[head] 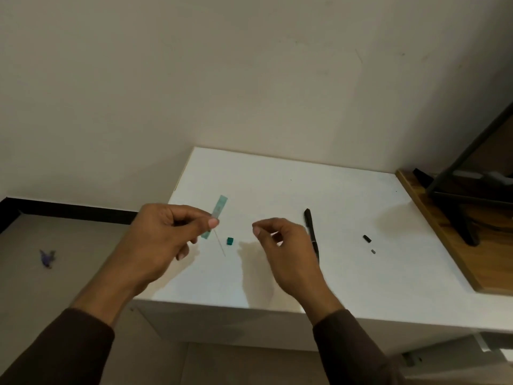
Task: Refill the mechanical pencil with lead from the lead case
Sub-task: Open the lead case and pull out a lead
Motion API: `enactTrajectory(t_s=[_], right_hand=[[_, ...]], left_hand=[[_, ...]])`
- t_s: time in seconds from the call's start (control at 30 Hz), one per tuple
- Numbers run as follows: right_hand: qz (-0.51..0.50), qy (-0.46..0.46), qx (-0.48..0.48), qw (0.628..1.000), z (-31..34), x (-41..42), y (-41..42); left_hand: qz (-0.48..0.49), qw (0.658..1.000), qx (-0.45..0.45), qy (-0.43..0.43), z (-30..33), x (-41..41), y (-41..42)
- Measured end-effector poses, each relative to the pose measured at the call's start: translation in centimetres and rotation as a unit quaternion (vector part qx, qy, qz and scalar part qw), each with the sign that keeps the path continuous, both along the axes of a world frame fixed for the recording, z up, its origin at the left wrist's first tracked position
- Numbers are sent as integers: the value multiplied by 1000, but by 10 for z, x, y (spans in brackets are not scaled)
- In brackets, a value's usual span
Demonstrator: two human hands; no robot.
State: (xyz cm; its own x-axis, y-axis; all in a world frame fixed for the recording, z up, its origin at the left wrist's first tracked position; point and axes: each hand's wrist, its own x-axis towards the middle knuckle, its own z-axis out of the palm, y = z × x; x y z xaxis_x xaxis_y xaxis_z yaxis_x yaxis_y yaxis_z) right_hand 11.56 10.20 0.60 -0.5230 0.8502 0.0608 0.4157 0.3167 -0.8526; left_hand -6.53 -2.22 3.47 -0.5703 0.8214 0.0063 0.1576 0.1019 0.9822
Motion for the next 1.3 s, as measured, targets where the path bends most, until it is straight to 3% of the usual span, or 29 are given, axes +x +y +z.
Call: enactTrajectory(t_s=[0.17, 0.43, 0.5, 0.57, 0.67, 0.73, 1.3], right_hand=[[49, -149, 94, 983, -20, -26, -2], [70, -170, 140, 973, -23, -44, -10], [54, -136, 108, 983, -16, -42, -10], [4, -9, 30, 999, -2, -37, -6], [-14, 186, -69, 980, 26, -23, 0], [4, 230, -93, 969, 37, -16, -2], [-5, 153, -37, 988, 35, 1, 1]], left_hand=[[30, 999, -16, 0, -11, -17, -10], [34, 999, -10, -5, -15, -15, -8], [30, 999, -5, -11, -15, -12, -7], [19, 1000, -11, -7, -15, -7, -5], [-17, 1000, -22, -2, -14, 3, 0], [-41, 999, -27, 1, -12, 11, 4], [-84, 996, -24, -4, -6, 27, 14]])
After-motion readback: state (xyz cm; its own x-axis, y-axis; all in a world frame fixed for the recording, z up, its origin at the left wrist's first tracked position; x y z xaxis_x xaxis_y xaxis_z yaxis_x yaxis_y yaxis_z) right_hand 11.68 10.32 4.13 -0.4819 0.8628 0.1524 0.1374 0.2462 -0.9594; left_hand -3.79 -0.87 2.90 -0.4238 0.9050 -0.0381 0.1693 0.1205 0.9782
